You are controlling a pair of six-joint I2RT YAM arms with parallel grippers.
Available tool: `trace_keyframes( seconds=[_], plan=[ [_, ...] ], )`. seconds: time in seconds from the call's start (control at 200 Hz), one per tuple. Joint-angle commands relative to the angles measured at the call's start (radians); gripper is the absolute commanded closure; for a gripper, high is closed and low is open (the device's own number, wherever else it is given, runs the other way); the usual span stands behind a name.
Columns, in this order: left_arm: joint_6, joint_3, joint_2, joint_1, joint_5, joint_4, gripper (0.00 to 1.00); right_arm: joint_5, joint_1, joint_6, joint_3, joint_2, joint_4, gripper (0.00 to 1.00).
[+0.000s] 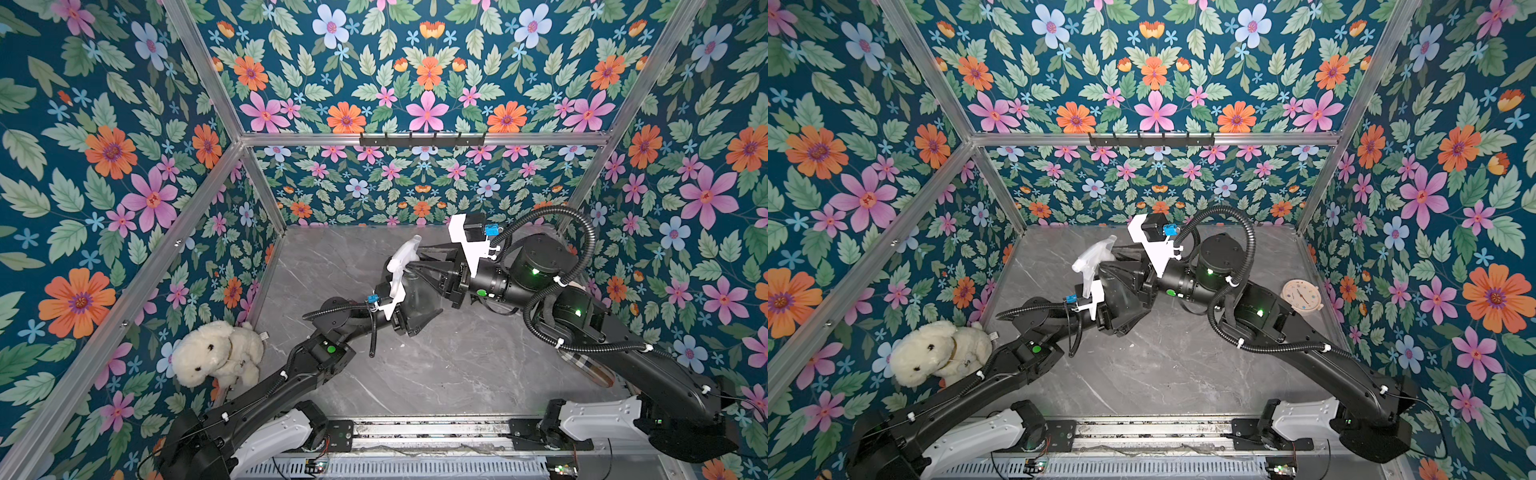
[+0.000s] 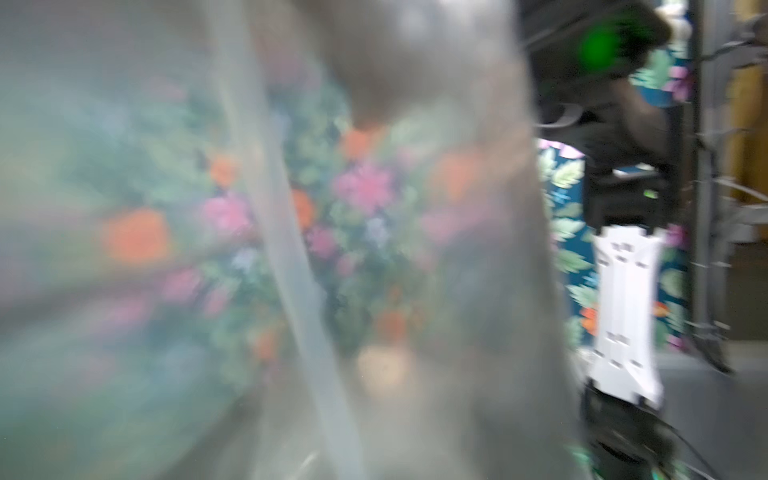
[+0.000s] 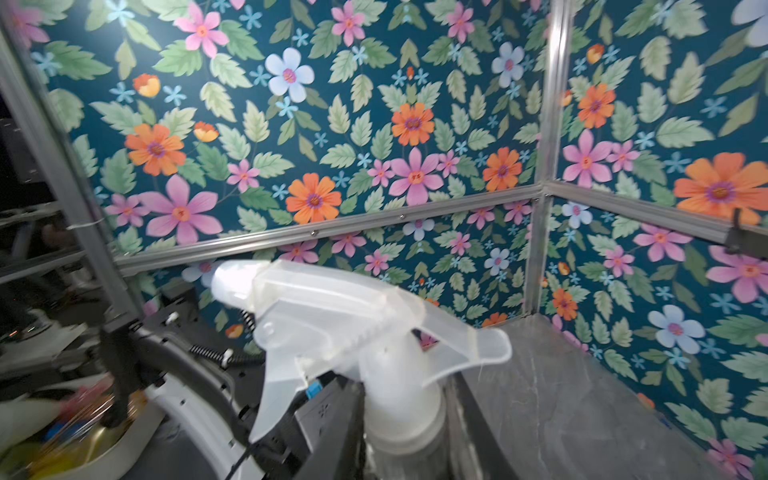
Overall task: Attach spray nozzles to spray bottles
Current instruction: Screw the spray nozzle on the spray bottle.
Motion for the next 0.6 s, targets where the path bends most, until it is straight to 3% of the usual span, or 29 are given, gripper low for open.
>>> trace_keyframes(
  seconds=[0.0,0.145,0.23,0.405,0.595],
  plan=[
    [-0.002,0.028,0.026,-0.001,-0.216,-0.121,1.0,0.148,0.087,0.099,-0.015,0.053,-0.193,0.83],
    [0.016,0.052,0.05,-0.008,-0.278,-0.148,1.0,0.414,0.191,0.109,0.05,0.131,-0.22,0.83],
    [0.017,0.051,0.05,-0.008,-0.308,-0.151,1.0,0.506,0.219,0.105,0.083,0.17,-0.234,0.82],
    [0.009,0.032,0.036,-0.009,-0.322,-0.148,1.0,0.508,0.22,0.056,0.076,0.132,-0.211,0.7],
    [0.011,0.015,0.011,-0.008,-0.321,-0.14,1.0,0.483,0.219,-0.015,-0.005,-0.022,-0.199,0.58]
  ],
)
